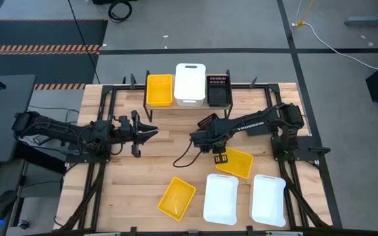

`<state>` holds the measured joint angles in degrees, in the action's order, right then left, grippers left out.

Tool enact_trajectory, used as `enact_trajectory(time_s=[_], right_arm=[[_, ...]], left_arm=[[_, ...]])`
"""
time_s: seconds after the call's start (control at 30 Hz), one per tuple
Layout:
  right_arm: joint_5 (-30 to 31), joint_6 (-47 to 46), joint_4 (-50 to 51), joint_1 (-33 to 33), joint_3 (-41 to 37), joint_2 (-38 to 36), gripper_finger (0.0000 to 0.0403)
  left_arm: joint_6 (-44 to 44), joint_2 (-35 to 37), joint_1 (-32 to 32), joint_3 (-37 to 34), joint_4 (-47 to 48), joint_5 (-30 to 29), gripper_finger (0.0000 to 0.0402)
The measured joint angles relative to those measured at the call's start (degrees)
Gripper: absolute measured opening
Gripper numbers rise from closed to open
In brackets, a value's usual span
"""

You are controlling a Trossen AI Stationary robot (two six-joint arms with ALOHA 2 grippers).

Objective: Stack baskets on shelf by color
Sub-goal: Stack the left black basket on the black basket on the shelf

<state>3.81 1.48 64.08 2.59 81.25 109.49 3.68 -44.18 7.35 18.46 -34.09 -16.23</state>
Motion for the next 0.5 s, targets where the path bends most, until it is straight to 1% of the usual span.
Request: enact_trajectory(time_s=[0.23, 0.5], right_arm=[[-0.3, -0.1, -0.5, 0.0, 0.0, 0.0, 0.0083], [0.2, 0.0, -3.5, 0.0, 0.0, 0.0, 0.0083]], left_arm=[[0.0, 0.0, 0.0, 0.0, 0.0, 0.0, 0.0078], [0.0, 0.0, 0.0, 0.0, 0.0, 0.0, 0.0078]])
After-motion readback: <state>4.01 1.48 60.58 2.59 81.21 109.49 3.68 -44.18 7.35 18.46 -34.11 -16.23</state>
